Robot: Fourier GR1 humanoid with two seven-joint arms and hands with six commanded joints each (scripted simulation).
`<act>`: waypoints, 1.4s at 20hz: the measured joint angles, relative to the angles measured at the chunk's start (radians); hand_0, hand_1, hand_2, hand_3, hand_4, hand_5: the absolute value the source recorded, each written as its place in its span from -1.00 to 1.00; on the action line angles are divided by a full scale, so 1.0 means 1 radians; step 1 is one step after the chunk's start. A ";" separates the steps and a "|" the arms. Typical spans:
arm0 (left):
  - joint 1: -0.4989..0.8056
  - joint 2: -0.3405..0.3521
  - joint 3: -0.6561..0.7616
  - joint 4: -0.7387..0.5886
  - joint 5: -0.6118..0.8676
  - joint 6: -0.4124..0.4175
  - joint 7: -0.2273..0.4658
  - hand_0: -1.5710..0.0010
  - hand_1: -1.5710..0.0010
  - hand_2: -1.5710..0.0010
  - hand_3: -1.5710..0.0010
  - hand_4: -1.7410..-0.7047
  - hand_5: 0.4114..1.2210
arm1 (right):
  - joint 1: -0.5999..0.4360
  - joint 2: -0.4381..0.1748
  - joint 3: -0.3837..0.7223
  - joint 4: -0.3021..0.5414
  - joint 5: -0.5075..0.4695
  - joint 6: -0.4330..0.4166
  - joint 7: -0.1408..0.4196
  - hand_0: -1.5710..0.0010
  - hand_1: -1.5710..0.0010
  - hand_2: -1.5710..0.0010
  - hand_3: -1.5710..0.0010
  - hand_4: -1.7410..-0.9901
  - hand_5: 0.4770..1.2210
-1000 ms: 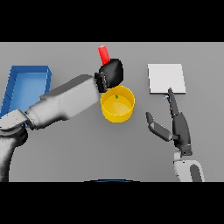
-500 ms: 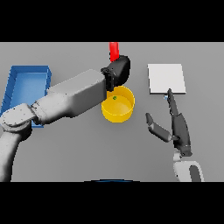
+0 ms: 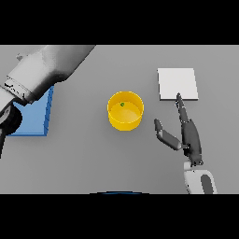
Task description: Pick up the red beaker and tilt it to pour out 1 green nut into yellow bowl. Pick up the yellow bowl and place it on the metallic measuring scale.
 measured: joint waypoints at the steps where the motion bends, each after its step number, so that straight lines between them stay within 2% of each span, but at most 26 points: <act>1: -0.008 0.010 0.049 0.045 0.053 -0.002 0.021 -1.00 -1.00 -1.00 -0.84 -0.98 1.00 | -0.010 -0.003 -0.009 0.004 -0.012 0.003 0.005 1.00 1.00 1.00 1.00 0.57 -0.53; 2: -0.018 0.032 0.121 0.079 0.130 0.010 0.032 -1.00 -1.00 -1.00 -0.87 -0.99 1.00 | -0.011 -0.007 -0.004 0.003 0.002 -0.002 0.004 1.00 1.00 1.00 1.00 0.58 -0.56; 4: -0.006 0.074 0.266 0.158 0.293 0.018 0.089 -1.00 -1.00 -1.00 -0.80 -0.99 1.00 | -0.026 -0.009 0.002 0.015 0.042 -0.026 0.025 1.00 1.00 1.00 1.00 0.59 -0.58; 5: -0.008 0.091 0.324 0.182 0.361 0.027 0.102 -1.00 -1.00 -1.00 -0.78 -0.99 1.00 | -0.023 -0.010 0.007 0.012 0.050 -0.030 0.009 1.00 1.00 1.00 1.00 0.59 -0.59; 7: 0.009 0.139 0.413 0.245 0.476 0.059 0.142 -1.00 -1.00 -1.00 -0.82 -1.00 1.00 | -0.028 0.000 -0.001 0.010 0.009 -0.012 0.005 1.00 1.00 1.00 1.00 0.68 -0.61; 8: 0.036 0.176 0.456 0.271 0.540 0.077 0.123 -1.00 -1.00 -1.00 -0.86 -1.00 1.00 | -0.021 0.008 -0.001 0.025 -0.007 -0.004 -0.018 1.00 1.00 1.00 1.00 0.72 -0.61; 9: 0.059 0.190 0.492 0.291 0.597 0.093 0.145 -1.00 -1.00 -1.00 -0.88 -1.00 1.00 | -0.030 0.006 -0.012 0.021 -0.036 0.009 -0.023 1.00 1.00 1.00 1.00 0.75 -0.60; 10: 0.083 0.217 0.531 0.311 0.656 0.112 0.138 -1.00 -1.00 -1.00 -0.91 -1.00 1.00 | -0.022 0.002 -0.012 0.020 -0.048 0.022 -0.030 1.00 1.00 1.00 1.00 0.76 -0.59; 12: 0.150 0.254 0.582 0.338 0.749 0.161 0.156 -1.00 -1.00 -1.00 -0.94 -1.00 1.00 | -0.037 0.001 -0.008 0.029 -0.044 0.027 -0.009 1.00 1.00 1.00 1.00 0.69 -0.56; 13: 0.185 0.259 0.600 0.345 0.789 0.196 0.175 -1.00 -1.00 -1.00 -0.95 -1.00 1.00 | -0.036 -0.006 -0.012 0.020 -0.060 0.039 -0.010 1.00 1.00 1.00 1.00 0.64 -0.53; 14: 0.206 0.271 0.609 0.353 0.817 0.219 0.222 -1.00 -1.00 -1.00 -0.96 -1.00 1.00 | -0.028 -0.008 -0.004 0.024 -0.050 0.043 -0.021 1.00 1.00 1.00 1.00 0.60 -0.51; 15: 0.238 0.283 0.626 0.349 0.854 0.234 0.222 -1.00 -1.00 -1.00 -0.97 -1.00 1.00 | -0.033 -0.007 -0.008 0.031 -0.064 0.051 -0.029 1.00 1.00 1.00 1.00 0.58 -0.50; 16: 0.271 0.290 0.648 0.363 0.897 0.255 0.281 -1.00 -1.00 -1.00 -0.98 -1.00 1.00 | -0.034 -0.007 -0.006 0.028 -0.067 0.055 -0.035 1.00 1.00 1.00 1.00 0.56 -0.49; 17: 0.295 0.299 0.665 0.354 0.933 0.272 0.305 -1.00 -1.00 -1.00 -0.98 -1.00 1.00 | -0.032 -0.012 -0.007 0.028 -0.065 0.056 -0.033 1.00 1.00 1.00 1.00 0.53 -0.48; 19: 0.352 0.306 0.703 0.333 1.009 0.309 0.299 -1.00 -1.00 -1.00 -0.89 -1.00 1.00 | -0.039 -0.020 -0.008 0.040 -0.050 0.049 -0.035 1.00 1.00 1.00 1.00 0.49 -0.44; 21: 0.416 0.307 0.718 0.298 1.067 0.318 0.341 -1.00 -1.00 -1.00 -0.82 -1.00 1.00 | -0.024 -0.034 -0.005 0.022 -0.048 0.059 -0.047 1.00 1.00 1.00 1.00 0.46 -0.39; 23: 0.490 0.306 0.736 0.244 1.130 0.355 0.359 -1.00 -1.00 -1.00 -0.75 -1.00 1.00 | -0.036 -0.022 0.003 0.024 -0.032 0.044 -0.022 1.00 1.00 1.00 1.00 0.46 -0.39; 26: 0.625 0.331 0.745 0.095 1.212 0.410 0.387 -1.00 -1.00 -1.00 -0.75 -1.00 1.00 | -0.029 -0.028 0.000 0.028 -0.035 0.049 -0.037 1.00 1.00 1.00 1.00 0.42 -0.38; 28: 0.733 0.351 0.736 -0.032 1.257 0.462 0.433 -1.00 -1.00 -1.00 -0.77 -1.00 1.00 | -0.037 -0.028 0.001 0.037 -0.031 0.048 -0.033 1.00 1.00 1.00 1.00 0.44 -0.40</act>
